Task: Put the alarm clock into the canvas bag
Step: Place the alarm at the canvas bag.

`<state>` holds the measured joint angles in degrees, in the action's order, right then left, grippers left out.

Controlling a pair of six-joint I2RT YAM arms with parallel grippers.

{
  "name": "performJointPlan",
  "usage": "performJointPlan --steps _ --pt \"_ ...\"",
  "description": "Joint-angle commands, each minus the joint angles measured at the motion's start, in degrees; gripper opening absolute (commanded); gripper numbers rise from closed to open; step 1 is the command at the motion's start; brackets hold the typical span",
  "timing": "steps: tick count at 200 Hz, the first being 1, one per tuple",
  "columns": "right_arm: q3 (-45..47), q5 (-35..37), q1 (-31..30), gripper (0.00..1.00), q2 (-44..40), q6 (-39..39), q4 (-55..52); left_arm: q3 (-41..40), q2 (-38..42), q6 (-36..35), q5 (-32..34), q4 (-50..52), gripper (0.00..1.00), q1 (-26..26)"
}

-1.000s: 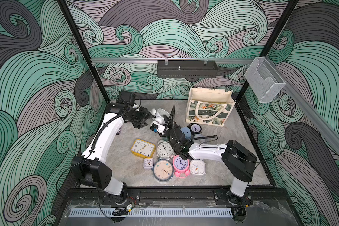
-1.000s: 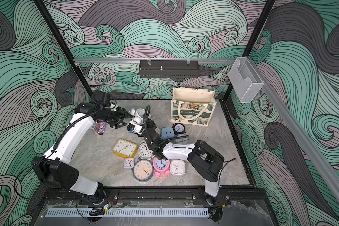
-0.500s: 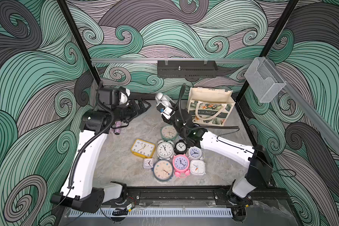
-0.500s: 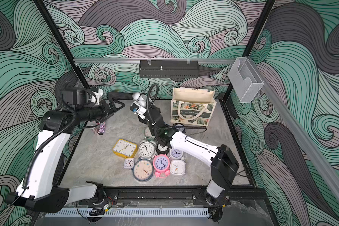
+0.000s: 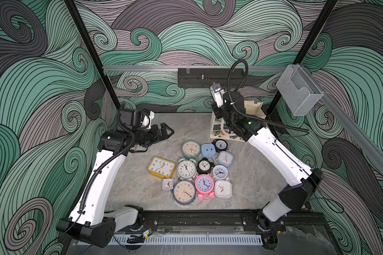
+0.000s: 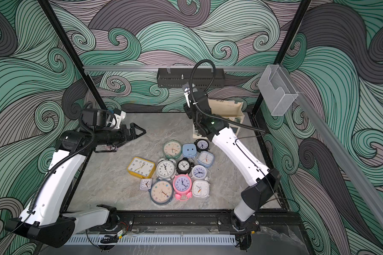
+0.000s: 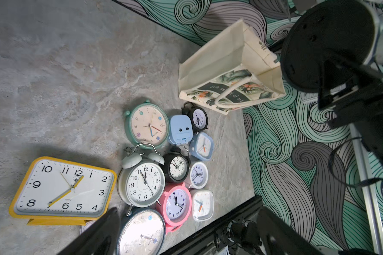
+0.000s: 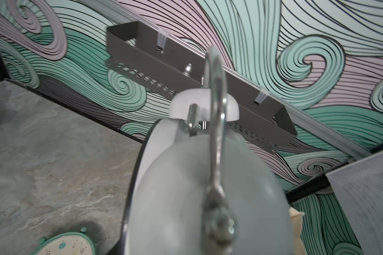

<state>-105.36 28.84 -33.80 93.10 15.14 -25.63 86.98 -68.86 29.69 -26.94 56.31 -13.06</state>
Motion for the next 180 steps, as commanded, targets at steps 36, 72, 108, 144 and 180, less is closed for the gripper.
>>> performJointPlan --steps 36,72,108,144,180 --pt "-12.37 -9.96 13.36 0.33 5.06 -15.04 -14.41 -4.06 1.27 -1.13 -3.3 -3.77 0.99 -1.96" --pt "-17.14 -15.71 18.16 0.33 8.89 -20.32 -19.77 -5.65 1.52 -1.57 -2.66 -3.91 0.99 -2.32" --pt "-19.13 -22.63 21.62 0.32 12.15 -24.07 -21.56 -6.9 1.38 -1.53 -2.86 -4.16 0.99 -2.4" --pt "-22.36 -24.87 23.07 0.32 15.42 -25.24 -22.48 -7.68 1.34 -1.58 -2.58 -4.36 0.99 -2.41" --pt "-23.7 -25.66 24.62 0.32 17.91 -26.08 -23.35 -8.32 1.27 -1.4 -2.58 -4.67 0.99 -2.41"
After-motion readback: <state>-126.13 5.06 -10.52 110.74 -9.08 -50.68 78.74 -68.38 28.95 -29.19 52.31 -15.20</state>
